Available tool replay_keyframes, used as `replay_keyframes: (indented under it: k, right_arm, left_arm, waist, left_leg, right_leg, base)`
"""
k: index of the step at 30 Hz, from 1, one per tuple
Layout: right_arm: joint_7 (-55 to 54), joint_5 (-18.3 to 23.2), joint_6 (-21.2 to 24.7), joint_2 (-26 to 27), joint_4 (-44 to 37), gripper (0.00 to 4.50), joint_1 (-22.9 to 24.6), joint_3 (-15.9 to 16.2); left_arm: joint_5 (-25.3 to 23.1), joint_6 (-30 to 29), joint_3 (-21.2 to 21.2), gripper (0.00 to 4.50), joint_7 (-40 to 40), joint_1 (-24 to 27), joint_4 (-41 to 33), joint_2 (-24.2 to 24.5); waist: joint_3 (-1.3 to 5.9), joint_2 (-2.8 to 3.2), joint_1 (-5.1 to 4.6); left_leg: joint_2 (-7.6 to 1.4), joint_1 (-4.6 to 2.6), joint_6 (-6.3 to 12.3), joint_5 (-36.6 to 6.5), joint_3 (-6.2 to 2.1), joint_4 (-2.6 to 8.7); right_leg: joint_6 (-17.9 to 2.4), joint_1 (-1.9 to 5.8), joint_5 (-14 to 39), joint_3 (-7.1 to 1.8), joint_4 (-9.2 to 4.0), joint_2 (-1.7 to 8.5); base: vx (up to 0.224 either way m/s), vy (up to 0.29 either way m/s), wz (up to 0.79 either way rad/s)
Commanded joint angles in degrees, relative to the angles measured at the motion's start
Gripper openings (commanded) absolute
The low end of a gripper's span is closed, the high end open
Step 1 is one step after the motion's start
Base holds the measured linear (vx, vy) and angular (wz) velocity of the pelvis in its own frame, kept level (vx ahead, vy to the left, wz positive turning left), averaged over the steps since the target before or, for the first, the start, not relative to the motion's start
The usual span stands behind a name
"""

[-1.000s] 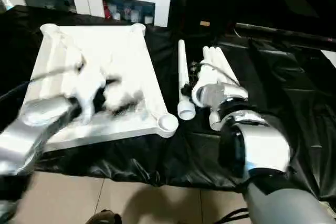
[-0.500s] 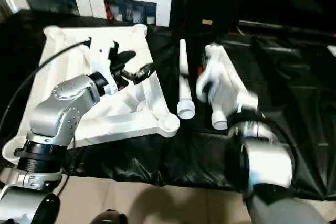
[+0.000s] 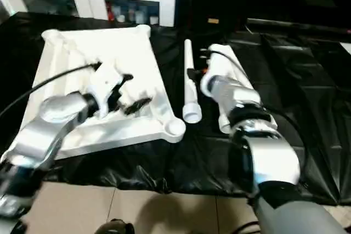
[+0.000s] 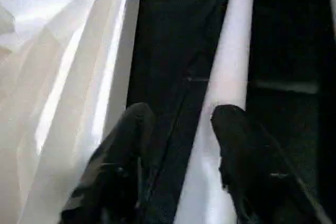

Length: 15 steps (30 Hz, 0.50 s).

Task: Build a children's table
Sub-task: Pick table leg

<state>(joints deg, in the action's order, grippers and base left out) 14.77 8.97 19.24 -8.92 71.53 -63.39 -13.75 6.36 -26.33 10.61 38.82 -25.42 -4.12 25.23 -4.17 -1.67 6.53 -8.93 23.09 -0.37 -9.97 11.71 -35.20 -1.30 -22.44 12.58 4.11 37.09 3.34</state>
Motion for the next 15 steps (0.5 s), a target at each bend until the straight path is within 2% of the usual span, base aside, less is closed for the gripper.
replay_keyframes:
  k: [1,2,3,4,5,6,7,8,14,15]
  right_arm:
    - [-2.9,-1.3,-0.7,-0.5,1.6,2.39,-1.5,0.3]
    - [-3.8,-1.5,-0.7,-0.4,2.1,2.48,-1.9,0.5]
    - [-4.4,-2.0,-0.8,-0.4,2.5,2.62,-2.2,0.9]
    - [-5.0,-2.4,-0.9,-0.5,2.8,2.72,-2.5,1.3]
    - [-5.5,-2.7,-0.9,-0.5,3.2,2.83,-2.8,1.3]
    - [-6.2,-2.8,-0.8,-0.6,3.5,2.92,-3.1,1.2]
    - [-6.4,-2.9,-0.8,-0.6,3.6,2.99,-3.3,1.3]
    - [-6.7,-3.1,-0.9,-0.7,3.8,3.06,-3.4,1.4]
    - [-5.2,-3.2,1.7,-0.4,4.9,3.58,-3.7,1.1]
    - [-6.1,-4.0,3.7,-0.5,5.4,3.64,-3.5,1.6]
  left_arm:
    - [3.1,-3.5,-0.6,4.5,1.8,2.0,-5.2,0.6]
    - [3.6,-4.5,-0.8,4.5,2.1,3.0,-6.9,1.2]
    - [4.1,-5.3,-1.0,4.5,2.4,4.0,-8.3,1.7]
    - [4.6,-6.2,-1.3,4.5,2.6,4.9,-9.7,2.2]
    - [5.0,-6.8,-1.6,4.5,2.7,5.6,-10.7,2.5]
    - [5.6,-7.8,-2.2,4.5,2.6,6.3,-11.9,2.6]
    - [5.8,-8.1,-2.4,4.5,2.6,6.6,-12.4,2.7]
    - [6.1,-8.6,-2.7,4.5,2.6,7.0,-13.0,2.8]
    - [7.1,-11.8,-3.6,4.5,2.1,8.4,-16.1,4.3]
    - [7.2,-12.2,-3.7,4.5,2.0,8.4,-16.5,4.6]
  waist:
    - [4.63,-0.39,0.08]
    - [4.56,-0.69,0.06]
    - [4.44,-0.56,0.08]
    - [4.44,-0.88,-0.06]
    - [4.27,-0.73,-0.1]
    - [4.18,-0.99,-0.2]
    - [4.24,-0.97,-0.19]
    - [4.16,-1.34,-0.23]
    - [4.27,-1.57,-0.35]
    - [4.28,-1.55,-0.28]
  left_leg:
    - [-5.07,-2.07,-1.05,-6.4,-2.26,4.11]
    - [-5.06,-2.19,-1.66,-7.0,-2.12,4.19]
    - [-5.03,-2.32,-2.29,-8.1,-2.13,4.31]
    - [-5.07,-2.33,-2.67,-8.5,-2.15,4.39]
    - [-4.96,-2.33,-3.49,-10.0,-2.2,4.51]
    - [-5.01,-2.36,-4.16,-11.0,-2.22,4.64]
    - [-5.04,-2.33,-4.51,-11.0,-2.28,4.59]
    - [-5.0,-2.38,-4.6,-11.0,-2.2,4.66]
    - [-4.84,-2.18,-4.38,-9.9,-2.23,4.5]
    - [-4.78,-2.19,-4.32,-9.4,-2.19,4.44]
  right_leg:
    - [-14.3,2.09,3.4,-3.32,-3.52,6.67]
    - [-13.8,1.89,4.2,-3.31,-3.56,6.46]
    - [-13.1,1.69,5.0,-3.34,-3.59,6.28]
    - [-12.9,1.73,5.3,-3.3,-3.51,6.25]
    - [-12.2,1.62,6.8,-3.34,-3.7,6.22]
    - [-11.7,1.63,7.3,-3.46,-3.82,6.26]
    - [-11.6,1.7,6.9,-3.48,-3.63,6.35]
    - [-11.2,1.6,6.3,-3.52,-3.79,6.22]
    - [-10.6,1.88,4.5,-3.62,-3.58,6.13]
    - [-10.7,1.83,4.3,-3.62,-3.59,6.09]
  base:
    - [0.0,0.0,0.0]
    - [0.0,0.0,0.0]
    - [0.0,0.0,0.0]
    - [0.0,0.0,0.0]
    - [0.0,0.0,0.0]
    - [0.0,0.0,0.0]
    - [0.0,0.0,0.0]
    - [0.0,0.0,0.0]
    - [0.0,0.0,0.0]
    - [0.0,0.0,0.0]
